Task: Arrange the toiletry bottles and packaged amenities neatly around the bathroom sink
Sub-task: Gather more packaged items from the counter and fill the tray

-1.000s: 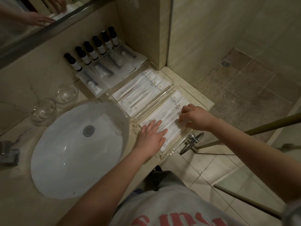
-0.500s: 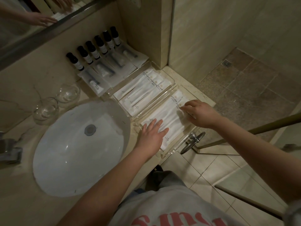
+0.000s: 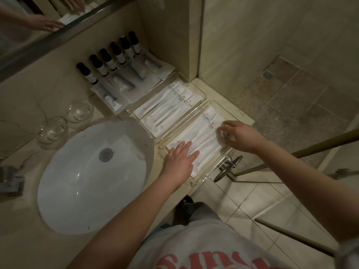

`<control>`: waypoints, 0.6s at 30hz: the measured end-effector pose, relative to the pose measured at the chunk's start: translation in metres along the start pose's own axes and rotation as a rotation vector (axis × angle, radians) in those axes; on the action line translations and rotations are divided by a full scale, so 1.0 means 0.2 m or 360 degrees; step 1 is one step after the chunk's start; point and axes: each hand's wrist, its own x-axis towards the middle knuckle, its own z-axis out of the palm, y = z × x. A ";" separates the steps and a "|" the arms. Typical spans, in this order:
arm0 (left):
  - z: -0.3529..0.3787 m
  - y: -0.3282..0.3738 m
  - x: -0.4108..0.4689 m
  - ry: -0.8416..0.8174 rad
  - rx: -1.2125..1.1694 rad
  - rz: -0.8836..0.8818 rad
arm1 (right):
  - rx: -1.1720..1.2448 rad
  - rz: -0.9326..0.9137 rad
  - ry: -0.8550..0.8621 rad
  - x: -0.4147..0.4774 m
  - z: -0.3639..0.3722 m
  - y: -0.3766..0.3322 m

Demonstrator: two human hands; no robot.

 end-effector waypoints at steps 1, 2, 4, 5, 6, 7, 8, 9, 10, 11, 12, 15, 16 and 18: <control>0.00 0.00 0.00 0.0005 -0.0010 0.0007 | 0.0008 0.0008 -0.0003 -0.01 0.00 0.00; 0.00 0.00 -0.01 0.0014 -0.0024 0.0018 | 0.0016 0.0015 0.0006 -0.01 0.00 0.00; 0.01 0.00 -0.01 0.0032 -0.0043 0.0054 | 0.0032 0.0035 0.0036 -0.02 -0.01 -0.03; 0.01 -0.01 -0.02 0.0034 -0.0039 0.0080 | 0.0038 0.0051 0.0045 -0.02 -0.02 -0.04; 0.02 -0.01 -0.02 0.0031 -0.0033 0.0105 | 0.0041 0.0074 0.0043 -0.02 -0.03 -0.05; 0.03 -0.01 -0.02 0.0025 -0.0032 0.0126 | 0.0050 0.0100 0.0031 -0.02 -0.03 -0.06; 0.03 -0.01 -0.02 0.0019 -0.0033 0.0140 | 0.0065 0.0122 0.0020 -0.02 -0.04 -0.07; 0.03 0.00 -0.02 0.0016 -0.0033 0.0148 | 0.0087 0.0141 0.0011 -0.02 -0.04 -0.07; 0.03 0.00 -0.02 0.0014 -0.0036 0.0153 | 0.0104 0.0154 0.0007 -0.01 -0.04 -0.08; 0.02 0.00 -0.03 0.0014 -0.0047 0.0154 | 0.0116 0.0170 0.0006 -0.01 -0.05 -0.09; 0.02 0.00 -0.03 0.0015 -0.0065 0.0151 | 0.0116 0.0177 0.0017 0.00 -0.07 -0.10; -0.03 -0.04 -0.04 0.0125 -0.0119 0.0096 | 0.0058 0.0098 0.0093 0.03 -0.12 -0.18; -0.06 -0.06 -0.04 0.0196 -0.0143 0.0046 | 0.0013 0.0048 0.0114 0.04 -0.14 -0.23; -0.15 -0.12 -0.08 0.0312 -0.0229 -0.0069 | -0.0043 -0.0047 0.0153 0.07 -0.17 -0.33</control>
